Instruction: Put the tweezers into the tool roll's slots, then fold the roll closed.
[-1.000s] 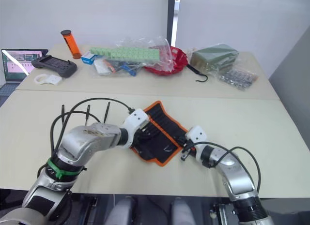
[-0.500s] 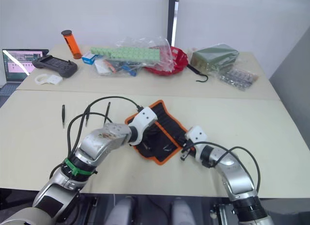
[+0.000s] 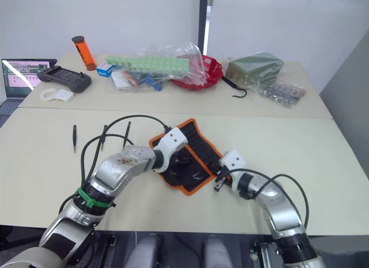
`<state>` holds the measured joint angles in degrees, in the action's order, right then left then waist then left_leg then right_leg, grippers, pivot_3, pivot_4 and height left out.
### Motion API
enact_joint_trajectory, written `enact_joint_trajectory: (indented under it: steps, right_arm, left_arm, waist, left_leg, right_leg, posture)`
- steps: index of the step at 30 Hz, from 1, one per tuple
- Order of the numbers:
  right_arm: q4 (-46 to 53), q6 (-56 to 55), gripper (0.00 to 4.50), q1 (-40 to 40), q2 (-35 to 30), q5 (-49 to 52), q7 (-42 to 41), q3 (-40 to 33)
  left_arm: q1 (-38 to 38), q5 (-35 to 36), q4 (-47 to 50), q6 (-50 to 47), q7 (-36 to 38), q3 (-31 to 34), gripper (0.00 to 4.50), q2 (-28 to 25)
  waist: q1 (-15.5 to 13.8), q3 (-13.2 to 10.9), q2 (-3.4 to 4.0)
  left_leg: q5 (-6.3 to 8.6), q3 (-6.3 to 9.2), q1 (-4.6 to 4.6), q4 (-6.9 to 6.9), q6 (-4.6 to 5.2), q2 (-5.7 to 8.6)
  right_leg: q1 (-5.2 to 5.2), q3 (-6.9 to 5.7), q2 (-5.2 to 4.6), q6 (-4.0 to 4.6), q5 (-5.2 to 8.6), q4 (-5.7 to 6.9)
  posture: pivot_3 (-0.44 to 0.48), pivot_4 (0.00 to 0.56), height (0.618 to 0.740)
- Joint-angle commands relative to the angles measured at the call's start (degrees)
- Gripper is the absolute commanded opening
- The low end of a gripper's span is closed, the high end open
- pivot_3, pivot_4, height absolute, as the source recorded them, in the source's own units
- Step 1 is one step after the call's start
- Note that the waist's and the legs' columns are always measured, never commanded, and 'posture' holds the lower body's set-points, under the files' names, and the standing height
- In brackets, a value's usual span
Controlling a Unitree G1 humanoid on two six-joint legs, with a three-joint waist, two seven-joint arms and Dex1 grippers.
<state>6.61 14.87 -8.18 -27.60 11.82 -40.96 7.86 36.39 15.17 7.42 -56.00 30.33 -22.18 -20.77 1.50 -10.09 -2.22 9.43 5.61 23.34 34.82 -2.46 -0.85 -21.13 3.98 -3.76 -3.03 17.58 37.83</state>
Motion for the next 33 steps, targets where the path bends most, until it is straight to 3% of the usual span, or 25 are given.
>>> enact_joint_trajectory:
  steps: [1, 4, 6, 10, 13, 18, 21, 26, 33]
  right_arm:
    - [-1.65, 0.65, 0.0, 1.09, -0.05, -1.28, -0.86, 1.71]
    - [-2.31, 0.43, 0.0, 0.7, 0.07, -1.4, -1.03, 2.11]
    - [-2.85, 0.26, 0.0, 0.31, 0.12, -1.44, -1.25, 2.26]
    - [-4.09, -0.29, 0.0, -0.78, 0.03, -1.54, -2.08, 2.71]
    - [-5.58, -0.89, 0.0, -1.91, 0.25, -1.65, -2.83, 3.14]
    - [-8.44, -2.42, 0.0, -3.78, 1.03, -1.9, -4.4, 4.38]
    - [-10.15, -3.24, 0.0, -4.71, 1.35, -2.01, -5.63, 5.1]
    - [-12.64, -4.41, 0.0, -6.02, 2.01, -2.11, -7.09, 5.34]
    - [-14.69, -5.52, 0.0, -6.77, 2.44, -2.07, -8.51, 5.34]
  left_arm:
    - [-0.69, 2.55, 6.68, -5.42, -0.26, 6.2, 2.91, -1.48]
    - [-1.66, 5.06, 11.35, -9.81, -0.8, 10.76, 4.05, -1.88]
    - [-2.23, 6.39, 13.99, -11.95, -1.4, 14.2, 4.45, -2.17]
    - [-4.33, 8.45, 17.11, -10.85, -2.04, 23.6, 4.45, -3.42]
    - [-8.35, 9.2, 18.07, -4.26, -2.14, 33.42, 4.45, -5.03]
    - [-20.82, 5.67, 19.82, 8.33, -1.89, 42.4, 4.45, -9.85]
    - [-29.97, 3.79, 19.68, 15.55, -3.55, 50.7, 4.45, -10.19]
    - [-45.52, 8.84, 19.69, 20.84, -2.6, 65.73, 4.45, -5.45]
    - [-61.2, 12.07, 18.46, 30.28, -2.06, 72.9, 4.45, 4.68]
  waist:
    - [0.21, 0.0, 0.0]
    - [0.27, 0.0, 0.01]
    - [0.34, 0.0, 0.01]
    - [0.77, 0.0, 0.01]
    - [1.26, 0.01, 0.03]
    - [1.05, 0.02, 0.02]
    - [1.06, 0.04, -0.01]
    - [1.09, 0.07, -0.04]
    - [0.96, 0.23, -0.29]
  left_leg:
    - [0.0, 0.0, 0.0, 0.0, 0.0, 0.0]
    - [0.0, 0.01, 0.01, -0.01, 0.0, 0.0]
    - [0.0, 0.02, 0.01, 0.0, 0.0, 0.0]
    - [0.0, 0.02, -0.05, 0.0, 0.0, -0.01]
    - [0.0, 0.0, -0.11, -0.06, 0.0, -0.09]
    - [0.04, 0.0, -0.16, -0.08, -0.06, -0.15]
    - [0.05, 0.01, -0.16, -0.06, -0.08, -0.18]
    - [0.12, -0.03, -0.22, -0.09, -0.19, -0.33]
    - [0.17, -0.15, -0.27, -0.09, -0.27, -0.51]
  right_leg:
    - [0.0, 0.0, 0.0, 0.0, 0.0, 0.0]
    - [0.0, 0.0, 0.0, -0.01, 0.0, -0.01]
    - [0.01, 0.0, 0.0, 0.0, 0.0, 0.0]
    - [0.02, 0.0, 0.01, 0.0, 0.0, 0.03]
    - [0.01, 0.03, 0.05, 0.01, 0.0, 0.04]
    - [0.04, 0.09, 0.12, 0.07, -0.02, 0.05]
    - [0.04, 0.08, 0.12, 0.11, -0.02, 0.02]
    - [0.05, 0.09, 0.21, 0.26, -0.01, -0.02]
    - [0.12, 0.07, 0.27, 0.49, 0.09, -0.2]
  posture:
    - [0.0, 0.15, 0.74]
    - [0.0, 0.15, 0.74]
    - [0.0, 0.15, 0.74]
    - [0.0, 0.15, 0.74]
    - [0.0, 0.15, 0.74]
    - [0.0, 0.15, 0.74]
    - [0.0, 0.15, 0.74]
    - [0.0, 0.15, 0.74]
    - [0.0, 0.15, 0.74]
